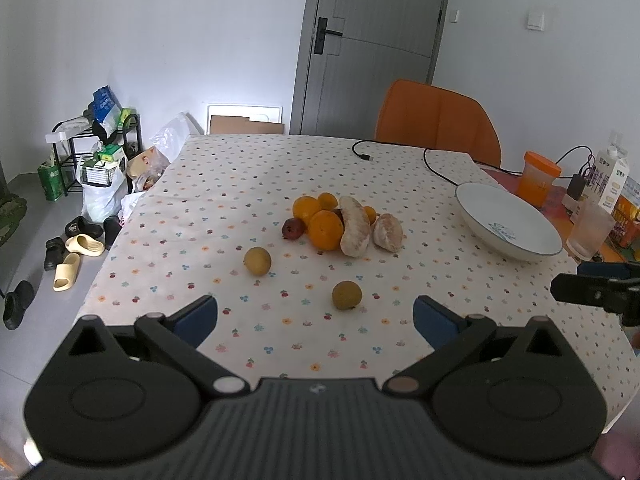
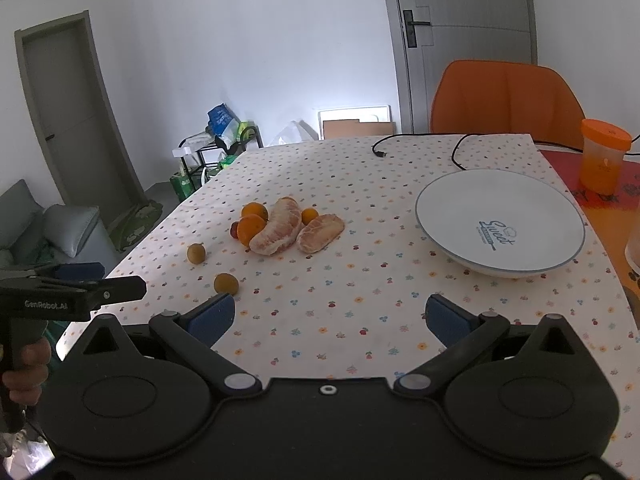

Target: Organize fruits

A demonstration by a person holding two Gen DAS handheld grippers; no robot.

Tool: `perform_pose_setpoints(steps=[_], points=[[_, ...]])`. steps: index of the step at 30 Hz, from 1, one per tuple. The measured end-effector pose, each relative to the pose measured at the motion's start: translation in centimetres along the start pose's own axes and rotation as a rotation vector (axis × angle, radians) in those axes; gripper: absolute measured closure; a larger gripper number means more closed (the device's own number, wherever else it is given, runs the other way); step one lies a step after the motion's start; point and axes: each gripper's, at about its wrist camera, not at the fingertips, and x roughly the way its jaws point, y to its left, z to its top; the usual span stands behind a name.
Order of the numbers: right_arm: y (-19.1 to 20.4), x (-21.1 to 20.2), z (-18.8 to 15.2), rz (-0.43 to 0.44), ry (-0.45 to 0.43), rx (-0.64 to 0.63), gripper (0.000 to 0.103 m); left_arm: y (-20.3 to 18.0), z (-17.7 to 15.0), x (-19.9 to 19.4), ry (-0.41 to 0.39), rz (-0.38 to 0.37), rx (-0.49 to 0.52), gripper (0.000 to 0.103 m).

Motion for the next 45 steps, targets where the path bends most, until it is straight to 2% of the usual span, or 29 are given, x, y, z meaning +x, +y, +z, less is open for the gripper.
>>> perform_pose_setpoints(steps=[36, 45], points=[[-0.04, 0.31, -0.06, 0.011, 0.017, 0.004, 0.0, 0.17, -0.38, 0.38, 0.004, 0.007, 0.003, 0.0], [-0.28, 0.16, -0.11, 0.012, -0.002, 0.009, 0.0, 0.15, -0.33, 0.31, 0.0, 0.008, 0.007, 0.0]])
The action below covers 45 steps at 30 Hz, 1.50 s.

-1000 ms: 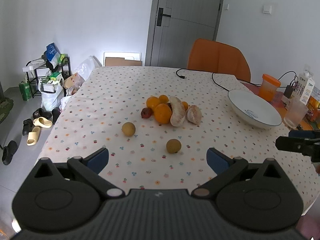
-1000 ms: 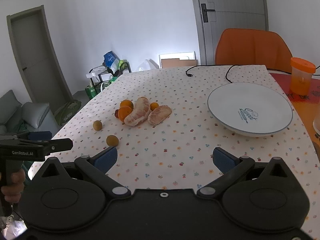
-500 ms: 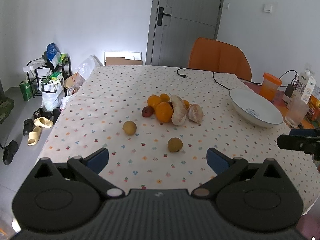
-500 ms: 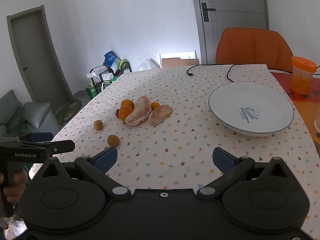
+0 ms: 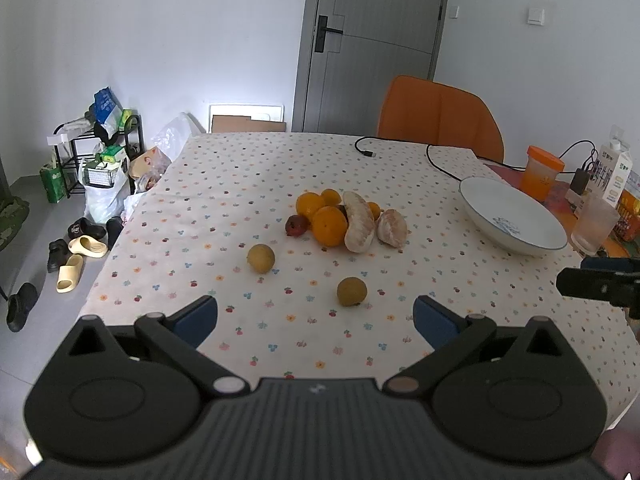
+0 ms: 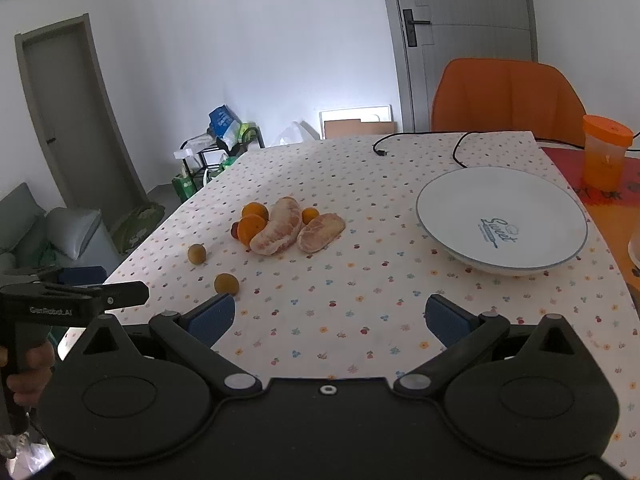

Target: Organize fruits

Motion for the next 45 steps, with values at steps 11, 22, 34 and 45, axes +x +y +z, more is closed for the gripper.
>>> perform_pose_setpoints(steps=[11, 22, 34, 45], points=[[-0.5, 0.9, 0.5, 0.029, -0.026, 0.006, 0.0, 0.1, 0.3, 1.0, -0.034, -0.012, -0.022, 0.0], [-1.3, 3.0, -0.2, 0.088, -0.03, 0.025, 0.0, -0.1, -0.2, 3.0, -0.054, -0.058, -0.036, 0.008], [-2.1, 5.4, -0.8, 0.09, -0.018, 0.022, 0.021, -0.7, -0.9, 6.3, -0.011, -0.048, -0.075, 0.038], [-2.1, 7.6, -0.5, 0.132, 0.002, 0.021, 0.034, -1.5, -0.5, 9.1, 0.02, -0.096, -0.063, 0.059]])
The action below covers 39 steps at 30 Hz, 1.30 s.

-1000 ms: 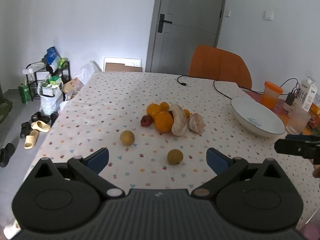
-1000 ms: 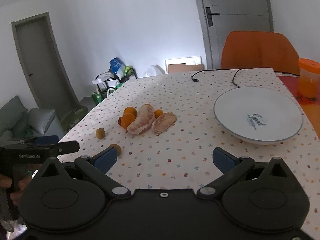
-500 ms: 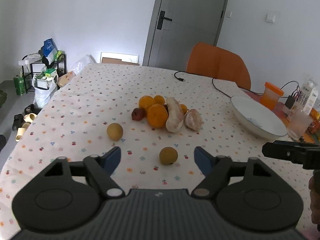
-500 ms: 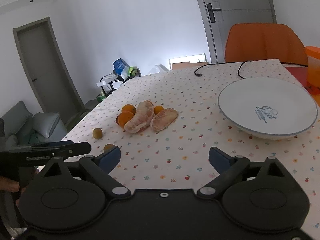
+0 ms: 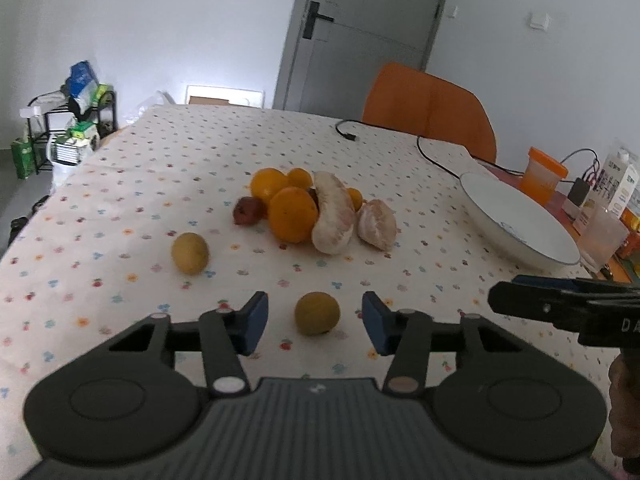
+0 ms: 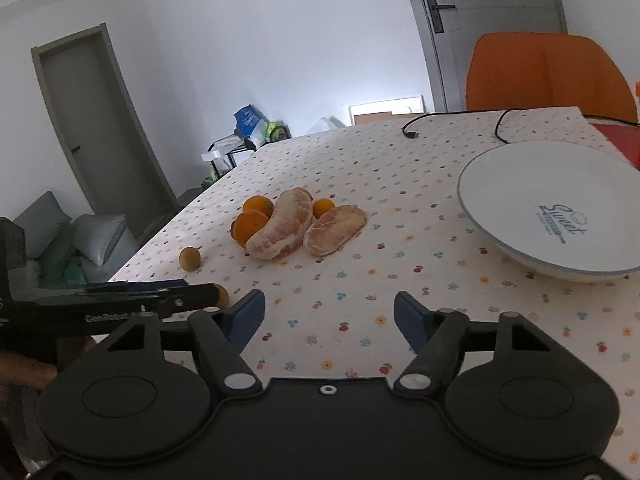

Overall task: Organize fruits
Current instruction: 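Close the left gripper on a small yellow fruit while the right tool approaches the pomelo segments, then grasp a peeled pomelo segment with the right gripper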

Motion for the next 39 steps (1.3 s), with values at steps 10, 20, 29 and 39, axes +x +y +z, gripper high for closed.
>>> perform_pose_setpoints(steps=[10, 20, 29, 39], points=[[0.3, 2.1, 0.7, 0.023, 0.021, -0.022, 0.042, 0.6, 0.7, 1.8, 0.003, -0.024, -0.036, 0.079], [0.3, 4.7, 1.9, 0.024, 0.036, -0.024, 0.047, 1.2, 1.9, 2.5, -0.013, -0.008, -0.042, 0.079], [0.4, 7.6, 3.0, 0.003, 0.061, -0.013, 0.048, 2.0, 2.8, 3.3, -0.027, 0.007, -0.056, 0.079], [0.3, 9.9, 4.2, -0.034, 0.072, -0.006, 0.048, 2.4, 3.3, 3.3, -0.05, 0.011, -0.078, 0.079]])
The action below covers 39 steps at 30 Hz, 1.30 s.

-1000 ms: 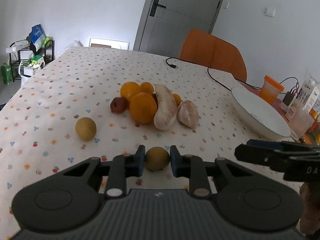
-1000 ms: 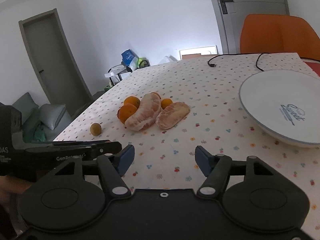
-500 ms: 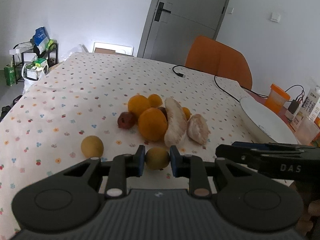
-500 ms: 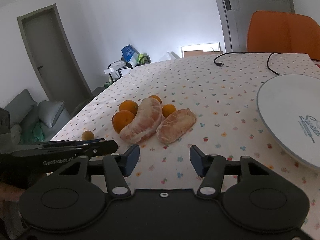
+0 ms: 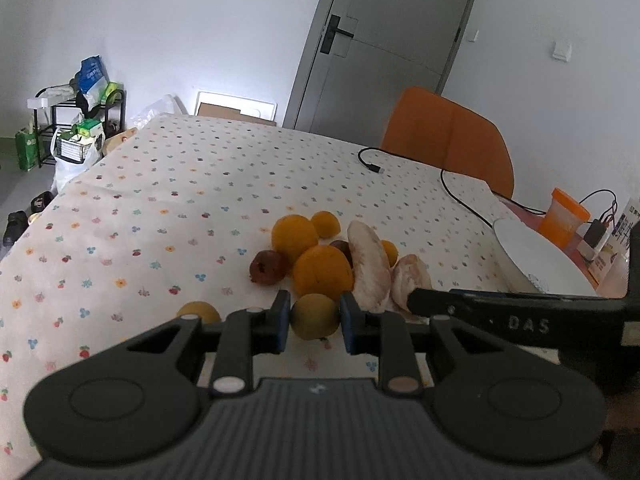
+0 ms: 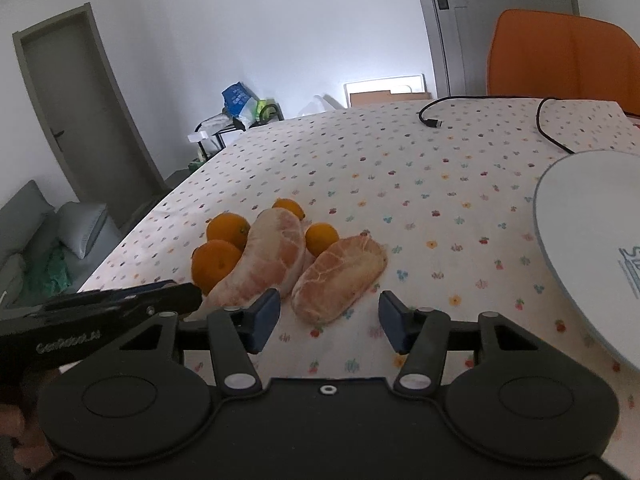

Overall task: Organize fruits
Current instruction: 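Grasp a peeled pomelo segment with the right gripper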

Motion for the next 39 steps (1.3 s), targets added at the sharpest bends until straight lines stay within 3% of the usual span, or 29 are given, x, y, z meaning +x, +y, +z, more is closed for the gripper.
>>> perform_pose_setpoints(steps=[5, 8, 15, 17, 24, 28, 33, 39], points=[[-0.1, 0.9, 0.6, -0.018, -0.002, 0.015, 0.048, 0.2, 0.0, -0.2, -0.003, 0.003, -0.008, 0.079], [0.1, 1.1, 0.6, -0.03, -0.004, 0.006, 0.061, 0.3, 0.0, -0.4, -0.006, 0.008, -0.01, 0.079], [-0.3, -0.1, 0.0, 0.011, -0.006, 0.027, 0.078, -0.1, 0.0, -0.9, -0.015, 0.005, -0.007, 0.079], [-0.5, -0.6, -0.2, 0.013, -0.003, 0.03, 0.079, -0.2, -0.1, -1.0, -0.017, 0.004, -0.007, 0.079], [-1.1, -1.7, -0.7, -0.019, 0.007, 0.033, 0.078, -0.2, -0.2, -1.1, -0.021, 0.008, -0.003, 0.079], [-0.6, -1.7, -0.6, -0.027, -0.003, 0.002, 0.07, 0.0, -0.1, -1.0, -0.027, 0.021, -0.011, 0.079], [0.1, -0.5, -0.1, -0.017, 0.005, -0.048, 0.052, 0.3, 0.1, -1.0, -0.03, 0.024, -0.017, 0.079], [0.1, 0.9, 0.7, -0.021, 0.019, -0.088, 0.051, 0.2, 0.2, -0.8, -0.03, 0.01, -0.018, 0.079]])
